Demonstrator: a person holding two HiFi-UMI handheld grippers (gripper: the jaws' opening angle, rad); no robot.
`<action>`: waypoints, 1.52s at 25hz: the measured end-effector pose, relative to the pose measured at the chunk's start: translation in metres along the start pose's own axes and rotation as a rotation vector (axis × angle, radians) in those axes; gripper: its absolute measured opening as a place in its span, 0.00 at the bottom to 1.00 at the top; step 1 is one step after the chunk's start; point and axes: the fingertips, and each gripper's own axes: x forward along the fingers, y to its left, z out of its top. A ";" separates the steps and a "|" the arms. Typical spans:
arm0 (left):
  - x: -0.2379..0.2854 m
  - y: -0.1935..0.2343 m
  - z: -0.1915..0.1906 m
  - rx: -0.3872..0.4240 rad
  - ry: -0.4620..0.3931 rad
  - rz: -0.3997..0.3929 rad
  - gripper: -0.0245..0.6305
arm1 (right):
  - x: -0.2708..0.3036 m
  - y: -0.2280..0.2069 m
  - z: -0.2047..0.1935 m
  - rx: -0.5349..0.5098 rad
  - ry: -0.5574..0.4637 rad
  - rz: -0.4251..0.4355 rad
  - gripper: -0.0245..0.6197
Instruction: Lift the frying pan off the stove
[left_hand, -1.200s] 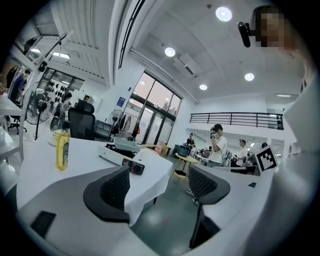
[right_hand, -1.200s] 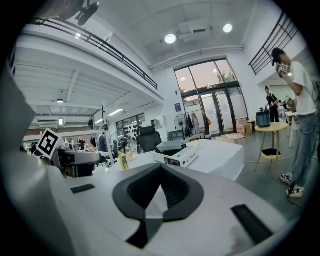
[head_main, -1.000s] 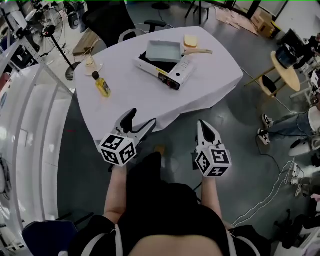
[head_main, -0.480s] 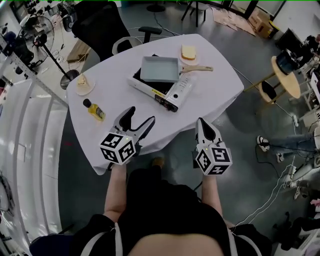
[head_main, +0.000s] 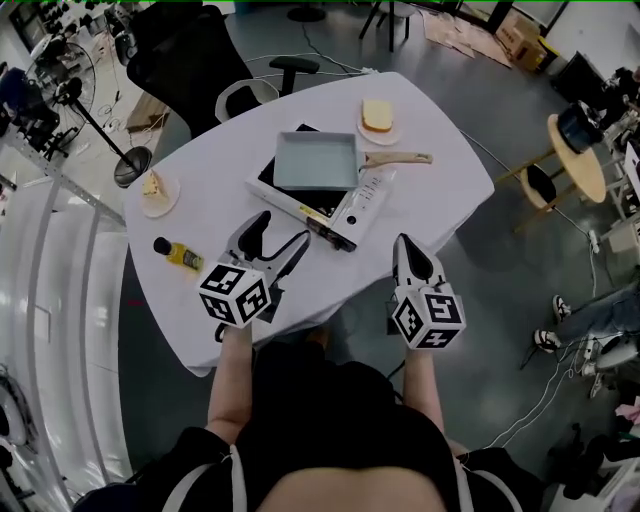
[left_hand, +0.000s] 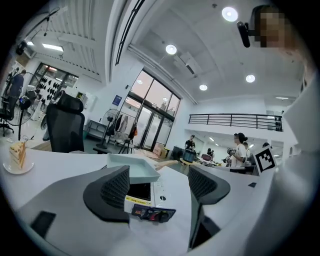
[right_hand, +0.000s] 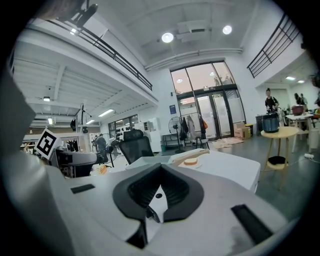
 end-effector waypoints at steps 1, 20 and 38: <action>0.004 0.001 -0.001 -0.008 0.003 -0.006 0.61 | 0.002 -0.002 -0.003 0.004 0.007 -0.004 0.04; 0.112 -0.060 -0.020 -0.456 -0.068 -0.124 0.61 | 0.041 -0.078 0.003 0.002 0.085 0.002 0.04; 0.249 -0.069 -0.038 -0.787 -0.157 -0.006 0.61 | 0.142 -0.189 0.034 -0.029 0.122 0.174 0.04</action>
